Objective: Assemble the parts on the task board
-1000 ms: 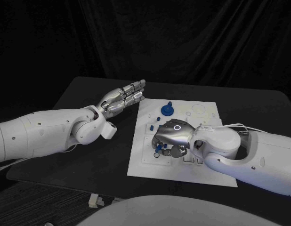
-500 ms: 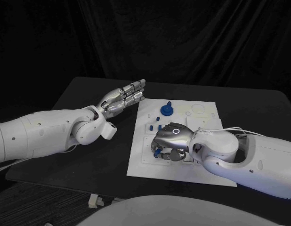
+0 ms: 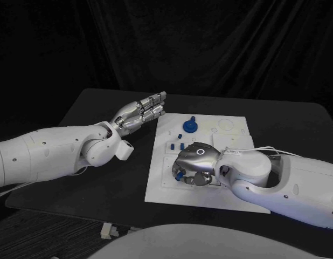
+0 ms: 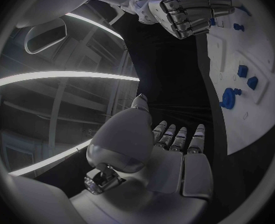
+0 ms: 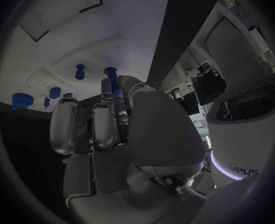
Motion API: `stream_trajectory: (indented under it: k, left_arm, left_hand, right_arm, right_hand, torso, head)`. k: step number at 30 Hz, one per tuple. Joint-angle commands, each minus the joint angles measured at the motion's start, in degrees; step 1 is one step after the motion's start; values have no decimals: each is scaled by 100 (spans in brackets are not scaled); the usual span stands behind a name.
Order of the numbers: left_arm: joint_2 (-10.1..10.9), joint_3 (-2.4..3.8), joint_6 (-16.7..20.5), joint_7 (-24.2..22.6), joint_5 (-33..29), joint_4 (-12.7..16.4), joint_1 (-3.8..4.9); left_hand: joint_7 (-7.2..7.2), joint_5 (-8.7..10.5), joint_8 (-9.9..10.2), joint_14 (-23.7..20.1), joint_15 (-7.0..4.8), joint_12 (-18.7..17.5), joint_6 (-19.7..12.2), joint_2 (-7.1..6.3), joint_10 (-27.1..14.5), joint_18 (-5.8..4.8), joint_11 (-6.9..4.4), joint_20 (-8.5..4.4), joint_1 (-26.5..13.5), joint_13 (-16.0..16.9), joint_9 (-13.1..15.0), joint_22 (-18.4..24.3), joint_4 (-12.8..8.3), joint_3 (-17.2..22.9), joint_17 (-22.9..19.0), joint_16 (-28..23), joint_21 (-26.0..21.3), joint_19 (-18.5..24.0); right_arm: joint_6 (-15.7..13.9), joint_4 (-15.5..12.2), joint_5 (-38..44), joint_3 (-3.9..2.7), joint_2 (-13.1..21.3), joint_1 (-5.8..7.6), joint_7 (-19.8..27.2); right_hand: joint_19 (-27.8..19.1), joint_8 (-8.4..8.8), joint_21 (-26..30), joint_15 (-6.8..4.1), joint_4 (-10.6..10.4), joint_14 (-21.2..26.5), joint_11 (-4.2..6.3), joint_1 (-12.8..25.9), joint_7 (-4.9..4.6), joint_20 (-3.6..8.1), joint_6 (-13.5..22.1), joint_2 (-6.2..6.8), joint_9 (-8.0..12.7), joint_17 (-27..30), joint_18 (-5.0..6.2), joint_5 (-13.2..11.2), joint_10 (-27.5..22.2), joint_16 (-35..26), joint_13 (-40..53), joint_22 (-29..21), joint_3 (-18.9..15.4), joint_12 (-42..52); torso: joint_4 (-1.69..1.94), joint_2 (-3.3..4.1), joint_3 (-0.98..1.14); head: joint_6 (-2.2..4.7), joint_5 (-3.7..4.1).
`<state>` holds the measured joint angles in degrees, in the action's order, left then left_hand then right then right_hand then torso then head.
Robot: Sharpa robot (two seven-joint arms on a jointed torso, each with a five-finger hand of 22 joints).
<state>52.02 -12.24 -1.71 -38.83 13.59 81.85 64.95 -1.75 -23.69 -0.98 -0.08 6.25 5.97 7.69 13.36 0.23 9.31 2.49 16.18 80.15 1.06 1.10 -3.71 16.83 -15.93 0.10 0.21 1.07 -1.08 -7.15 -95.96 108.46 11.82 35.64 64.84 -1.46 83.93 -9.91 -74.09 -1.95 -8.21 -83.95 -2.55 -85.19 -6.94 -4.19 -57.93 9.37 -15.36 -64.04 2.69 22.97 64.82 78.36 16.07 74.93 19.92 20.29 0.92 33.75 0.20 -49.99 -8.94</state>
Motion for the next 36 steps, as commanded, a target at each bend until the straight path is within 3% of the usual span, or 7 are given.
stream_trajectory:
  k: [1,10,17,22,27,28,36]
  left_arm:
    - [-12,6,-68,-361,-44,9,-6]
    - [-16,6,-107,-324,-44,4,-7]
    - [-24,6,-145,-292,-44,0,-7]
    - [-18,6,-156,-274,-44,-1,-7]
    - [-22,6,-166,-260,-44,-8,-7]
    - [-24,6,-167,-259,-44,-11,-7]
    - [-40,6,-191,-232,-44,-36,-8]
  left_hand:
    - [-78,-36,-23,8,32,29,13,-22,2,81,-26,36,64,-1,10,-7,-16,37,-10,-21,-15,-2]
    - [-172,-60,-33,8,79,36,86,-29,3,80,-5,38,106,0,19,-8,-22,51,-10,-21,-14,-4]
    - [-222,-90,-44,8,102,45,152,-35,3,79,20,40,152,1,27,-11,-30,69,-10,-21,-12,-7]
    - [-259,-114,-60,8,107,49,239,-42,3,79,40,40,185,1,39,-11,-34,81,-10,-21,-11,-7]
    - [-266,-121,-62,8,108,49,246,-43,3,79,45,41,192,1,40,-11,-34,83,-10,-21,-11,-7]
    - [-268,-124,-63,8,108,46,251,-44,3,79,46,41,195,0,40,-11,-33,84,-10,-21,-11,-7]
    - [-270,-135,-64,8,111,45,259,-46,2,78,46,41,200,0,41,-11,-33,86,-10,-21,-11,-7]
  right_arm:
    - [105,-1,51,-3,-10,-21,-114]
    - [192,14,144,-2,-29,-31,-172]
    - [213,58,166,-2,-57,-37,-208]
    - [238,74,170,-2,-65,-40,-261]
    - [160,70,172,-2,-49,-44,-314]
    - [136,67,172,-2,-43,-44,-317]
    - [-135,-60,173,-3,137,-42,-353]
  right_hand:
    - [9,20,24,4,43,-66,13,-43,6,2,50,-7,-15,1,97,-11,-23,-21,-4,1016,1,6]
    - [-12,31,75,9,66,-46,6,-44,3,1,68,5,-35,49,107,-29,-92,-49,-3,1002,8,-14]
    - [-34,163,133,11,50,-21,1,43,51,-1,322,8,-47,103,117,-295,-246,-83,9,987,0,-46]
    - [-66,434,228,33,-26,5,-28,167,151,-20,820,61,50,157,133,-617,-379,-115,30,963,-19,-52]
    - [-8,553,122,36,-130,-52,-46,288,247,-26,1056,89,126,16,110,-946,-479,-34,52,998,-115,-43]
    - [-1,621,121,36,-177,-59,-51,323,313,-26,1244,101,185,3,110,-1046,-513,-25,66,999,-188,-27]
    - [6,605,137,38,-367,-56,-45,309,438,-28,1520,102,338,24,111,-1256,-529,-35,111,998,-481,57]
  torso:
    - [0,0,1]
    - [4,2,1]
    - [3,1,1]
    - [0,1,1]
    - [3,2,1]
    - [3,2,1]
    - [5,1,3]
  head:
    - [-1,-8]
    - [-1,-4]
    - [-1,0]
    - [-1,-6]
    - [-1,26]
    - [-1,32]
    - [-1,74]
